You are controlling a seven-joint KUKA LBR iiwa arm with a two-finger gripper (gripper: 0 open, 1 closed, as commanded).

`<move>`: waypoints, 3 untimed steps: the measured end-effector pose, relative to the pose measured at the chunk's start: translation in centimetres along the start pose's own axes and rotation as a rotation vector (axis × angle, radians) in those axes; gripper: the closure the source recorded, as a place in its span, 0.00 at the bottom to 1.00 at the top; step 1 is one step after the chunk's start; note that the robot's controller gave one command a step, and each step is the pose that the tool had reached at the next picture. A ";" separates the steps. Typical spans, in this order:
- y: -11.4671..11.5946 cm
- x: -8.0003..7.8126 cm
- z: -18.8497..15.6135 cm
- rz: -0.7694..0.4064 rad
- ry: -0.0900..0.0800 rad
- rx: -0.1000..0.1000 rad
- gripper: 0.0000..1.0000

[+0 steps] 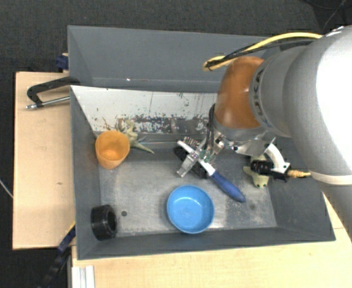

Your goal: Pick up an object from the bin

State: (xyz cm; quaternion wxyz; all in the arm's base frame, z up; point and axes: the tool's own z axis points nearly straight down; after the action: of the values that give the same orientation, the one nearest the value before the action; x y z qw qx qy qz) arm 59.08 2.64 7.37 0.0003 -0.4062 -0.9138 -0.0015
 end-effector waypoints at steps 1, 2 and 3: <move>0.1 0.0 -0.1 -0.003 -0.001 0.002 0.00; 0.2 -0.2 -0.3 -0.002 -0.009 -0.003 1.00; 0.3 -0.2 -2.8 -0.004 -0.005 -0.002 1.00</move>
Offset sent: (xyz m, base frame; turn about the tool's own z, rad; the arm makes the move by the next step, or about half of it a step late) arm 0.0000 0.0000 0.0000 0.0000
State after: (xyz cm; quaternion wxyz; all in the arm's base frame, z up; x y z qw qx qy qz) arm 59.47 2.65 10.18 -0.0024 -0.4045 -0.9145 -0.0014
